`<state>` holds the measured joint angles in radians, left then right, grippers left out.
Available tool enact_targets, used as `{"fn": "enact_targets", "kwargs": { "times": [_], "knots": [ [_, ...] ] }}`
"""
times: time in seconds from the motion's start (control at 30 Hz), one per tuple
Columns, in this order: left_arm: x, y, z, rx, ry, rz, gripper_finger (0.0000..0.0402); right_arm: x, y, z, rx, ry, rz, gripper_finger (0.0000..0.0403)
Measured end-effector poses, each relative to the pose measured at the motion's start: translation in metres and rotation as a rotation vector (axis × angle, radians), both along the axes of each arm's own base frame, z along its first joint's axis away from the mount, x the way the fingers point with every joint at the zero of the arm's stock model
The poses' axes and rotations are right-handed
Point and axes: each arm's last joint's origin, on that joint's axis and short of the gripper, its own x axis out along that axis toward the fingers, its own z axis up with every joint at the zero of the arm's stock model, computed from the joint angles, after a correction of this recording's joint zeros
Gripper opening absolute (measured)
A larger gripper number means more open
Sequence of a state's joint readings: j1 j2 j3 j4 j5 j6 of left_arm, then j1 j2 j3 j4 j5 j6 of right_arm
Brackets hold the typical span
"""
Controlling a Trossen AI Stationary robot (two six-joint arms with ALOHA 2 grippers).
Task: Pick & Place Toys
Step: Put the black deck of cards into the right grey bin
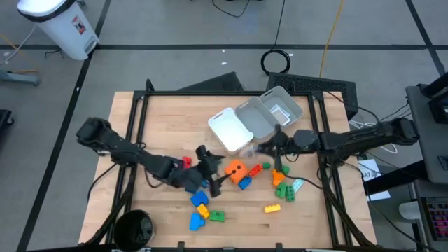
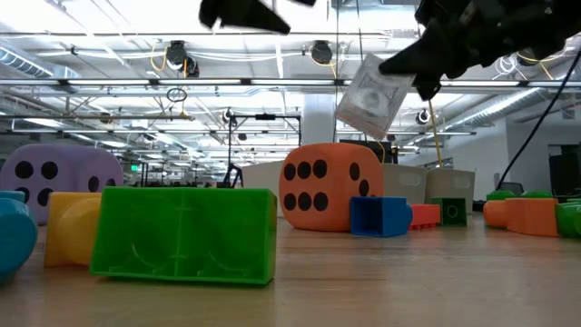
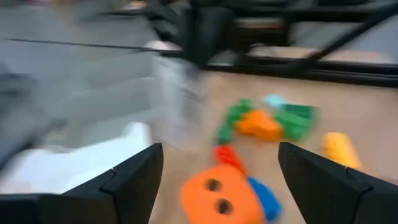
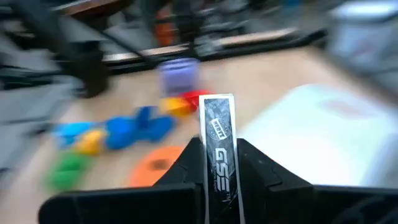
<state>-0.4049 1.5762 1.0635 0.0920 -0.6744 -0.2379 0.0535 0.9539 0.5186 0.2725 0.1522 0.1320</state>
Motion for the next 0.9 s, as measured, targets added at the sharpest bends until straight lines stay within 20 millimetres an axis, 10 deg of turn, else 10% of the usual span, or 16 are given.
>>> {"fn": "enact_targets", "kwargs": {
  "times": [0.33,0.63,0.9],
  "knots": [
    [-0.02,0.05,-0.02,-0.183,-0.146,-0.337,0.0324,-0.02,-0.062,0.005,-0.463,0.152,-0.603,0.0026],
    [-0.014,0.087,-0.026,-0.151,-0.093,-0.35,0.0324,-0.038,-0.127,-0.026,-0.203,0.218,-0.912,0.003],
    [-0.013,0.112,-0.029,-0.151,-0.065,-0.272,0.0324,-0.037,-0.14,-0.041,0.039,0.167,-0.915,0.0074]
  ]
}}
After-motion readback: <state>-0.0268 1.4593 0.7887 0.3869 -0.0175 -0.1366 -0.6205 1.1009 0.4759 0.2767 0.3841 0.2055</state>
